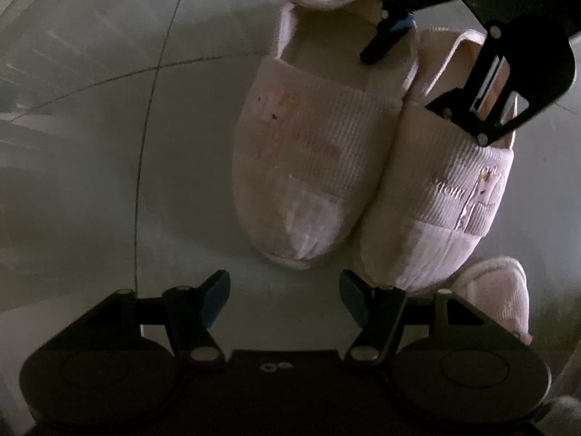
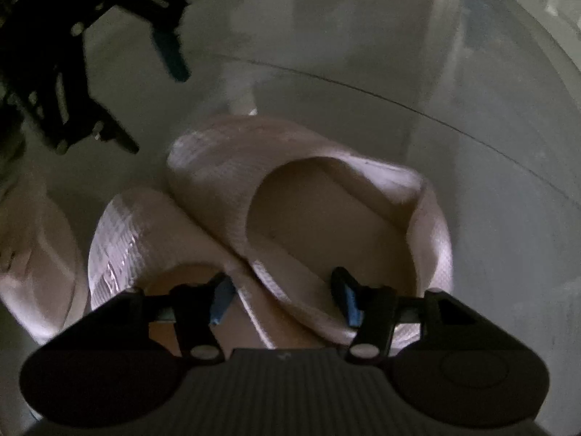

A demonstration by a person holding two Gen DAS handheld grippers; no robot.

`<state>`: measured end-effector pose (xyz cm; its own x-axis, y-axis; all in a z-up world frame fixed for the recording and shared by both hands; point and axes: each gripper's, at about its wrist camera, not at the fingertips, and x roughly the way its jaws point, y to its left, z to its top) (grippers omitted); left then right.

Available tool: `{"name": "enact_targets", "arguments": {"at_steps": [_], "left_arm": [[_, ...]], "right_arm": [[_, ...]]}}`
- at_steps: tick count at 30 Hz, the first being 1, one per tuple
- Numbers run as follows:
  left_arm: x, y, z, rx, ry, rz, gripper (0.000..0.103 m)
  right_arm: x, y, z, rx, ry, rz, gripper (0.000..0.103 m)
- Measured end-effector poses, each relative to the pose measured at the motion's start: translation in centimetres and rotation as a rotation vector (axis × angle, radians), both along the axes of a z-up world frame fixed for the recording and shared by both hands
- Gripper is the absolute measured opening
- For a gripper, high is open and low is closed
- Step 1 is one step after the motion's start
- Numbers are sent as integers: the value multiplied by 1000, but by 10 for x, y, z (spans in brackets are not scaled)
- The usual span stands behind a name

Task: Organize scattered shoes
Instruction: 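Close the right gripper on the pink slippers' heels, pinching both together, then lift the pink slippers off the floor with the right gripper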

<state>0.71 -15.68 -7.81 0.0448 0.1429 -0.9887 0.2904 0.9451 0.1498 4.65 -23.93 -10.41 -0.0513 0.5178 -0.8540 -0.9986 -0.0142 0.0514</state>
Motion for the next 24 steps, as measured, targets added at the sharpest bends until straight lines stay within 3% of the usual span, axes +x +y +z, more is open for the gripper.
{"name": "enact_targets", "arguments": {"at_steps": [1,3,5,8,10,12,16,20,24], "left_arm": [[1,-3,1,2,-4,-3,67],[4,-9,1,10,-11,-6,67],[7,-14,2,24,-22,-11,67],[18,-23,5,40,-57,-19,67],[29,-29,12,29,-105,-37,67],[41,-38,18,9,-144,-65,67],[66,-47,21,-19,-190,-103,67],[80,-49,19,-8,-199,-98,67],[94,-44,16,3,-187,-86,67]], "right_arm": [[-1,-1,1,-6,-4,0,63],[-9,-3,7,-26,-41,28,74],[-17,-7,14,-20,-93,39,76],[-20,-23,32,-2,-125,-31,79],[-21,-42,46,10,-137,-169,86],[-16,-68,63,3,-122,-392,92],[-15,-114,68,64,153,-822,92],[-32,-120,51,80,270,-1078,92],[-19,-129,32,81,486,-1337,92]]}}
